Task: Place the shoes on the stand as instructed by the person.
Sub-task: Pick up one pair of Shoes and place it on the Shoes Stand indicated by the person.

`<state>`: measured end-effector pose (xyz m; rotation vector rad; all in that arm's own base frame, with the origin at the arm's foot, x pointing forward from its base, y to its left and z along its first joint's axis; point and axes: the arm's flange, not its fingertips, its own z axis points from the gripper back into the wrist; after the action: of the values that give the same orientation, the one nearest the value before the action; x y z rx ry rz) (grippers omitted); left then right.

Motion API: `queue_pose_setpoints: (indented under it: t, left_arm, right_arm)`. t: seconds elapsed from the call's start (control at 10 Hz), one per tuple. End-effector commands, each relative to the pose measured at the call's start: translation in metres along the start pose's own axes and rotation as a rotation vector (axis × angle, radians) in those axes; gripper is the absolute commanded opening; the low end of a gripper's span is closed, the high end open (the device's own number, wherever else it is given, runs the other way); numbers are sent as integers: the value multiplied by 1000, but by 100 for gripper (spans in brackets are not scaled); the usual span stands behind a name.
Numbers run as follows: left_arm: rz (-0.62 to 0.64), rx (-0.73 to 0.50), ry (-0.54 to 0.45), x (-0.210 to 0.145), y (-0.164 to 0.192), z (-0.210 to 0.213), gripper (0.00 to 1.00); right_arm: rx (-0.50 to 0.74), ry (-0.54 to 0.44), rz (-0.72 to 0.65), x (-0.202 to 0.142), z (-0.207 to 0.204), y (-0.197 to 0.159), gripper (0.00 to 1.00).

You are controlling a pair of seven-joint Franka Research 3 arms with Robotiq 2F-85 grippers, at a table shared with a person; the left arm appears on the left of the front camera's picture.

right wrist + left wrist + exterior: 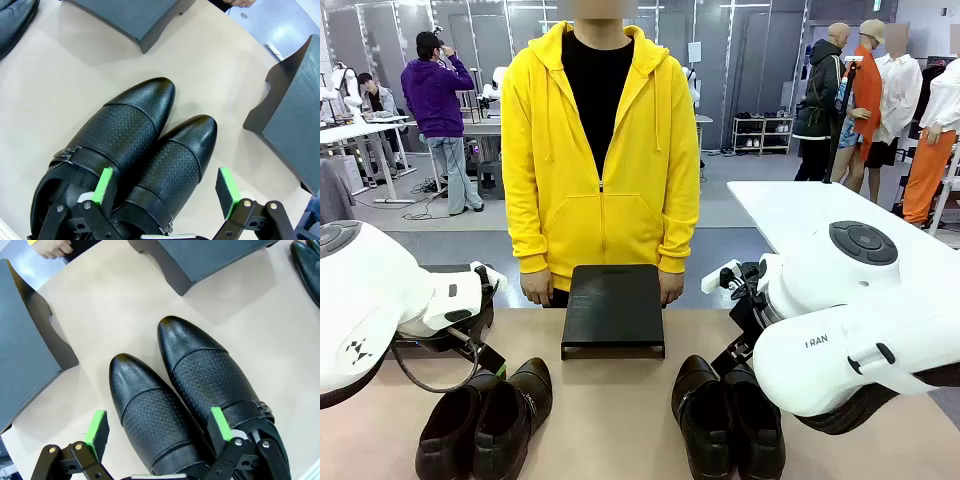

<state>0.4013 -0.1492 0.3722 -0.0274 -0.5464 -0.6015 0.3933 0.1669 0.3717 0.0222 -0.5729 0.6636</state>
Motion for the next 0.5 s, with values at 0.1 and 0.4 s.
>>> queue_pose_setpoints:
  t: [0.1, 0.4]
  left_arm:
    - [-1, 0, 0, 0, 0, 0, 100]
    - [-1, 0, 0, 0, 0, 0, 100]
  right_arm:
    - [0, 0, 0, 0, 0, 0, 100]
    - [0, 0, 0, 0, 0, 0, 100]
